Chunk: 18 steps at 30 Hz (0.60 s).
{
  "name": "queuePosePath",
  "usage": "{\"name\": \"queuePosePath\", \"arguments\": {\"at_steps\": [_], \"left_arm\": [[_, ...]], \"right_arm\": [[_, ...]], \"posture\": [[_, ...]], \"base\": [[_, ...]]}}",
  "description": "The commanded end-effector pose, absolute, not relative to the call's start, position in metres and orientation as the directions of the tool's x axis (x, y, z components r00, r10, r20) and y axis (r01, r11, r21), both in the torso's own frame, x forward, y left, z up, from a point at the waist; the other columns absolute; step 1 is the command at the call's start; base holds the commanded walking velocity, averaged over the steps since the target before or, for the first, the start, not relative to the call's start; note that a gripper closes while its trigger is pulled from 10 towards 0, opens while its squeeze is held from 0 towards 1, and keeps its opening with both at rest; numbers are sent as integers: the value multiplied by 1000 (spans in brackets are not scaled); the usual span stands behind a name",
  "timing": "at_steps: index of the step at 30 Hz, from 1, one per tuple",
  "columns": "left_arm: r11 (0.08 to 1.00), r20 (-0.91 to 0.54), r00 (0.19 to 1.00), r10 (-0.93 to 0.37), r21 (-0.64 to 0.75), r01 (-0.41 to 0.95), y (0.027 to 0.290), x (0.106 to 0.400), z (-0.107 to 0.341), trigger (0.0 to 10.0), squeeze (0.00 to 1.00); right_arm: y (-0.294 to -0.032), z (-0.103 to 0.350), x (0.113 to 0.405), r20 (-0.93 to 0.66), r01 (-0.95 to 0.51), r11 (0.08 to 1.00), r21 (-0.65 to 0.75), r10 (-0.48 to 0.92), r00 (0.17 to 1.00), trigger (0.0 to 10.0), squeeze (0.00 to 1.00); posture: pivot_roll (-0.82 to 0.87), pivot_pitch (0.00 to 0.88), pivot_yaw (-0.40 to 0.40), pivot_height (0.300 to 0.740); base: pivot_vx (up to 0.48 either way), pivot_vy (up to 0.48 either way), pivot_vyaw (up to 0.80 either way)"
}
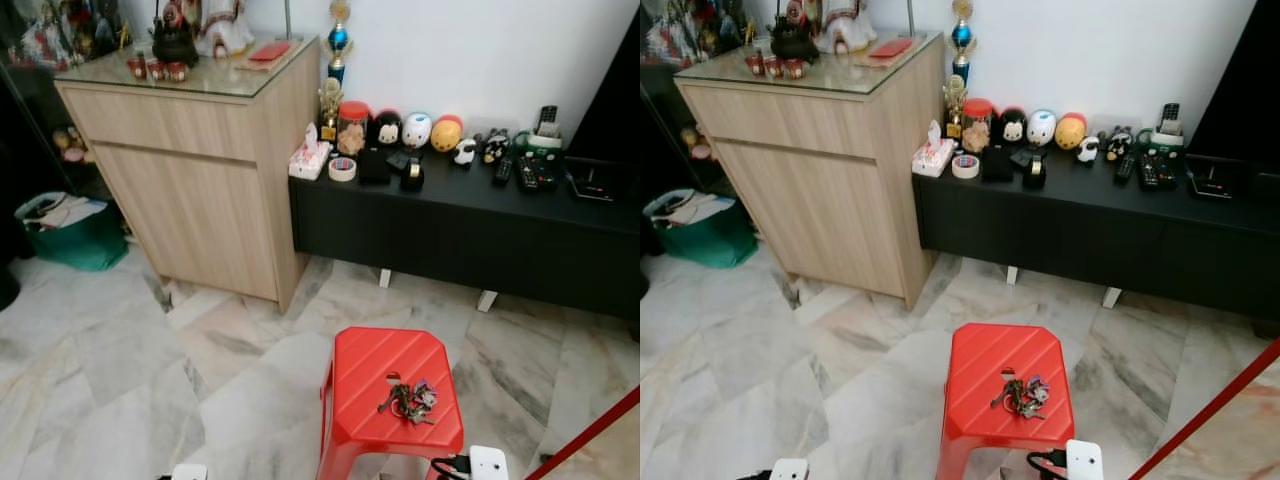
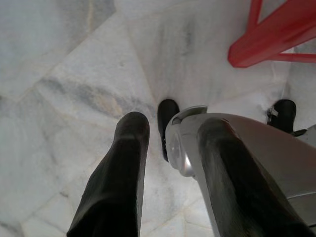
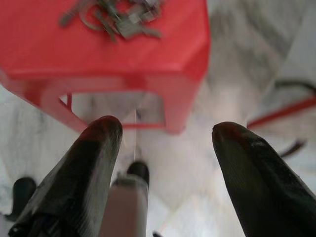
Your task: Hang keys on a hook
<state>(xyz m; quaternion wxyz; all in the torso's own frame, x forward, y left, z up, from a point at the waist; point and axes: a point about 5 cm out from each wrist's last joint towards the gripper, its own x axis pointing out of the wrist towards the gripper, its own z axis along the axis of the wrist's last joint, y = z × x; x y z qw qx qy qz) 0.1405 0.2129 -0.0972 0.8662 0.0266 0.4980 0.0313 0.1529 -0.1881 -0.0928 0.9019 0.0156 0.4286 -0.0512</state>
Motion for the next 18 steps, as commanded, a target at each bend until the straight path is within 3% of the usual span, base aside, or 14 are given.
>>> {"name": "queuePosePath", "arguments": {"at_steps": [1, 3, 4, 5, 6, 12, 18], "left_arm": [[995, -854, 510, 103, 94, -42, 220, 141, -95, 10000, 0], [994, -851, 514, 105, 95, -45, 221, 141, -95, 10000, 0], [994, -851, 514, 106, 98, -42, 222, 141, -95, 10000, 0], [994, -849, 517, 108, 102, -39, 222, 142, -94, 10000, 0], [994, -848, 518, 109, 104, -39, 223, 142, -94, 10000, 0], [991, -803, 581, 131, 109, -73, 230, 150, -88, 10000, 0], [979, -639, 742, 204, 124, -162, 254, 183, -62, 10000, 0]], "right_arm": [[-188, -90, 158, -747, 97, 995, -30, -87, 659, 10000, 0], [-187, -87, 161, -718, 102, 994, -34, -95, 689, 10000, 0], [-189, -77, 180, -663, 101, 995, -26, -92, 743, 10000, 0], [-190, -45, 227, -496, 81, 997, -18, -79, 865, 10000, 0], [-189, -35, 240, -441, 71, 997, -20, -72, 894, 10000, 0], [-184, -24, 247, -353, 61, 998, -3, -58, 934, 10000, 0], [-185, -26, 244, -352, 66, 998, 11, -58, 934, 10000, 0]], "posture": [[31, 0, -13, 740], [20, 0, -8, 740], [12, 0, -5, 740], [3, 0, -2, 740], [-1, 0, 1, 740], [1, 0, 3, 740], [28, 0, -9, 740]], "base": [[0, 0, 0], [0, 0, 0], [0, 0, 0], [0, 0, 0], [0, 0, 0], [0, 0, 0], [0, 0, 0]]}}
